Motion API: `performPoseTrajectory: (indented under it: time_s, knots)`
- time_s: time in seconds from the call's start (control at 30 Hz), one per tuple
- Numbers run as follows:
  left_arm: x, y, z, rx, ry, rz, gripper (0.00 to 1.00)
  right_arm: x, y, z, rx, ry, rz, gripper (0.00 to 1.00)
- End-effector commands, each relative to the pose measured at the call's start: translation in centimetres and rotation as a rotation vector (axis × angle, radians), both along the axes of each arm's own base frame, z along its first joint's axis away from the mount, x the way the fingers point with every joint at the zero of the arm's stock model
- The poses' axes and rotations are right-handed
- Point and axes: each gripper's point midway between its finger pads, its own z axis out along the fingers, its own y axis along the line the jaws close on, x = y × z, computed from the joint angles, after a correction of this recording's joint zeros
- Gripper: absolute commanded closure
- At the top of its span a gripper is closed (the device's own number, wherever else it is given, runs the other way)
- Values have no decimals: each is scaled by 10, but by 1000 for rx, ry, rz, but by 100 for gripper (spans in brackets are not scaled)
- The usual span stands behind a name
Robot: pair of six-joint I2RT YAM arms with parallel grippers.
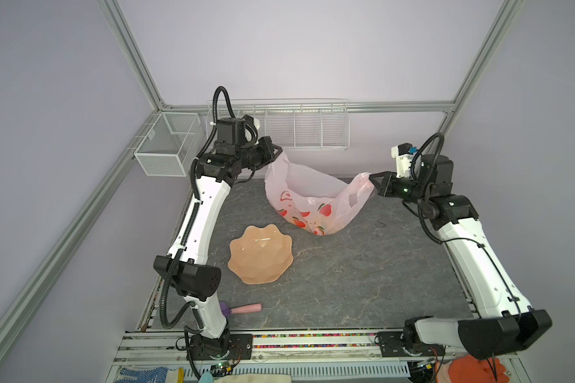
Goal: Place the fruits into the plastic bag
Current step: Place the plastic bag at the top-center of the table, then reset both arms
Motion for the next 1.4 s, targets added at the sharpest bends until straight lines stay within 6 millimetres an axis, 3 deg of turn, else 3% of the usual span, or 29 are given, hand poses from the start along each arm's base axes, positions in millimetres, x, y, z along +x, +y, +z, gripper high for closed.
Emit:
performPoseTrajectory:
  time_s: [0.0, 0.07, 0.23, 0.27, 0.3, 0.33, 0.43, 0.53, 0.67, 0.77, 0.8, 0.97, 1.13, 1.23, 1.37]
  knots:
    - [14, 4, -41, 54, 80, 31, 98, 5, 3, -12, 11, 32, 1, 92]
    - [17, 4, -36, 47, 62, 40, 92, 7, 5, -10, 20, 29, 6, 88]
    - [14, 11, -6, 21, -18, 75, 51, 6, 0, 3, 9, 0, -14, 55]
    - [12, 14, -1, 19, -29, 84, 41, 5, -3, 4, 2, -1, -24, 45]
    - [9, 17, 4, 15, -41, 92, 4, 5, -6, 4, -7, 6, -39, 36]
    - [7, 19, 9, 12, -50, 97, 0, 5, -11, 4, -14, 13, -60, 30]
    - [0, 42, 24, -1, -78, 164, 0, 7, -28, 1, -37, 37, -129, 15]
    - [-11, 87, 33, 1, -95, 296, 0, 7, -52, -1, -43, 61, -202, 7]
    - [-32, 152, 35, 15, -121, 465, 0, 8, -90, -10, -53, 91, -318, 0]
    - [-42, 186, 24, 41, -112, 540, 0, 11, -109, -19, -67, 95, -376, 4]
    - [-44, 196, 16, 79, -108, 567, 0, 12, -115, -22, -83, 96, -396, 12]
    - [-51, 231, -37, 270, -105, 648, 0, 12, -160, -50, -205, 122, -539, 12]
    - [-66, 262, -104, 430, -155, 737, 0, -1, -210, -108, -319, 137, -700, 11]
    - [-80, 273, -137, 492, -204, 785, 0, -13, -225, -147, -350, 154, -741, 11]
    - [-90, 277, -175, 524, -289, 806, 0, -20, -230, -195, -405, 103, -755, 11]
